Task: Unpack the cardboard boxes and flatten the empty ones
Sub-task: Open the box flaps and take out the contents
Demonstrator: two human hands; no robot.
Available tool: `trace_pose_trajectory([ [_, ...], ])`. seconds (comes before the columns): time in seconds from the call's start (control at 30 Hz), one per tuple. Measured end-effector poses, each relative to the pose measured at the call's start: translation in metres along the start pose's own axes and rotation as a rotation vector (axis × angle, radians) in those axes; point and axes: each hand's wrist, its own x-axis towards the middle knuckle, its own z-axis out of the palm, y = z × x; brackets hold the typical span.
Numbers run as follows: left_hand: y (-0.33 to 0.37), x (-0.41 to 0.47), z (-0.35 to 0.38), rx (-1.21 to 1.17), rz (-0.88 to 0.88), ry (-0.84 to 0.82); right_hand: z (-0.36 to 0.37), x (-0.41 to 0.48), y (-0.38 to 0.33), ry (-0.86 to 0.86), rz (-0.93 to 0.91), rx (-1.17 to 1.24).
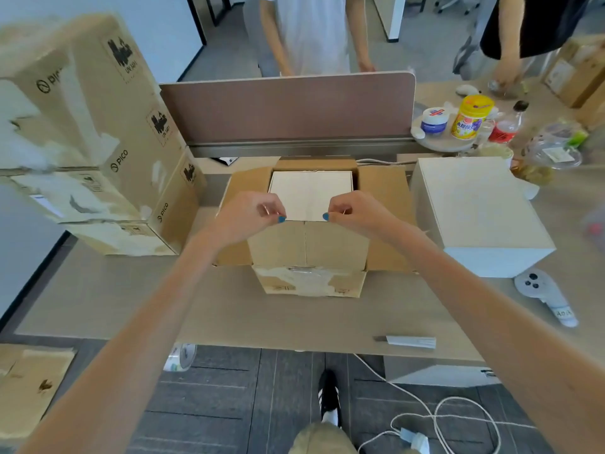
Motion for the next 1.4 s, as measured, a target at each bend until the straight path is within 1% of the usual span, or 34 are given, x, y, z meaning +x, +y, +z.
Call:
trace_pose_trajectory([
  [0.13,0.012,-0.031,-0.003,-0.051,-0.107,-0.141,0.002,-0.023,-0.014,-0.188,0.014,0.085],
  [0.23,0.006,-0.049,0.011,-0.061,-0.14,-0.176,0.014,-0.041,-0.013,-0.264,0.029,0.077],
  [0.33,-0.009,-0.06,0.031,-0.05,-0.147,-0.21,0.03,-0.053,-0.002,-0.262,0.059,-0.062],
  [0.43,-0.022,-0.066,0.055,0.058,-0.176,-0.221,0.047,-0.062,0.011,-0.259,0.075,-0.212],
  [0.53,-0.028,-0.074,0.079,0.223,-0.25,-0.185,0.062,-0.069,0.022,-0.203,0.069,-0.389],
  [0.63,-0.036,-0.076,0.1,0.237,-0.288,-0.134,0.075,-0.071,0.036,-0.137,0.07,-0.505],
  [0.8,-0.046,-0.069,0.121,0.317,-0.34,0.005,0.091,-0.067,0.055,-0.043,0.151,-0.517],
  [0.97,-0.047,-0.063,0.136,0.433,-0.341,0.15,0.102,-0.065,0.069,0.059,0.115,-0.545],
  [1.13,-0.039,-0.049,0.149,0.455,-0.366,0.237,0.092,-0.053,0.082,0.08,0.101,-0.618],
  [1.3,-0.038,-0.04,0.151,0.473,-0.39,0.244,0.093,-0.045,0.087,0.112,0.109,-0.657],
  [1.4,-0.04,-0.041,0.146,0.487,-0.363,0.194,0.09,-0.043,0.088,0.089,0.112,-0.662],
])
